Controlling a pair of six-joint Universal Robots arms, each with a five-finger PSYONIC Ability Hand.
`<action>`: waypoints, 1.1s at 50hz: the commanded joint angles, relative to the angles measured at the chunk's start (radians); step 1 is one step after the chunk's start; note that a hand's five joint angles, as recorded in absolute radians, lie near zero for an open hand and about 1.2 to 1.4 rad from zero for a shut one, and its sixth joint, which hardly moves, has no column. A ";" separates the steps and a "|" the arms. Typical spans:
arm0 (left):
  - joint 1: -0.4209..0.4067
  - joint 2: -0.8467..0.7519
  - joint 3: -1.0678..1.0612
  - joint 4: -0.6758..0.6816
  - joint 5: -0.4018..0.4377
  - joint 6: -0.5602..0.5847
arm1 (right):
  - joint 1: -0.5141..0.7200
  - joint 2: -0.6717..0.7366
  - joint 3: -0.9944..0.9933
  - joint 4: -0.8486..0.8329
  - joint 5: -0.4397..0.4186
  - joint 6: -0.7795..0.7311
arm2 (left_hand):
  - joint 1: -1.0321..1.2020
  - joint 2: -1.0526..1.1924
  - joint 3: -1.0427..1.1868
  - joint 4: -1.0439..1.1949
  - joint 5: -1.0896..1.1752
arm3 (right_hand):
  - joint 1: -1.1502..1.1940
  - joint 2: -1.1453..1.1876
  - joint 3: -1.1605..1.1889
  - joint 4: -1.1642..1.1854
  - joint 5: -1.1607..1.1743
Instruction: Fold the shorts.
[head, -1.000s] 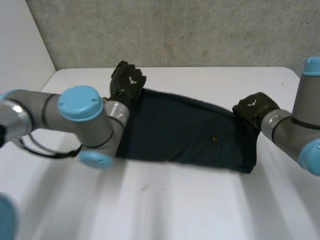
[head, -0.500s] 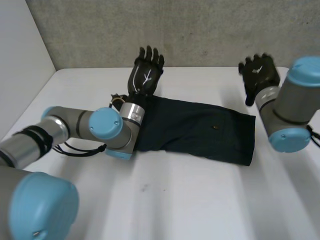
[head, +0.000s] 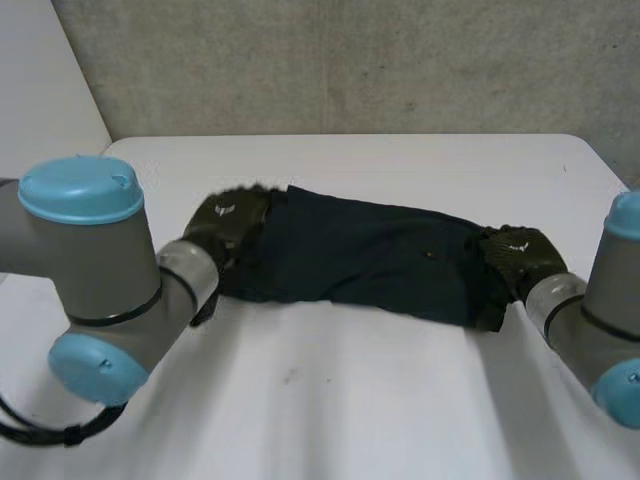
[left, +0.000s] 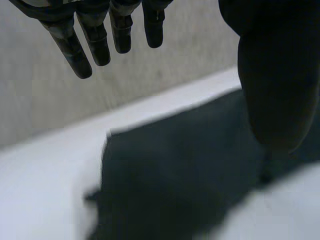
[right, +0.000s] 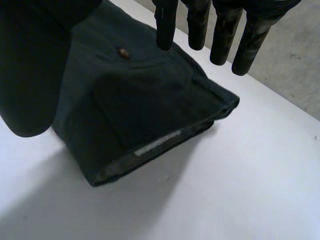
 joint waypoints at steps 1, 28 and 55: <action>0.018 -0.009 -0.078 0.037 -0.021 -0.009 | -0.016 0.127 0.006 -0.156 0.002 -0.013 | 0.009 -0.005 -0.018 -0.007 -0.021 | 0.308 0.288 0.300 0.276 0.267; 0.020 0.089 -0.135 0.066 -0.089 -0.009 | -0.181 -0.084 -0.047 0.117 -0.032 -0.875 | 0.000 -0.014 -0.026 -0.016 -0.030 | 1.190 1.170 1.183 1.158 1.149; 0.012 0.077 0.073 0.066 -0.123 -0.004 | 0.301 0.158 -0.426 0.109 -0.334 -0.237 | 0.009 -0.005 -0.018 -0.007 -0.021 | -0.031 -0.052 -0.039 -0.064 -0.073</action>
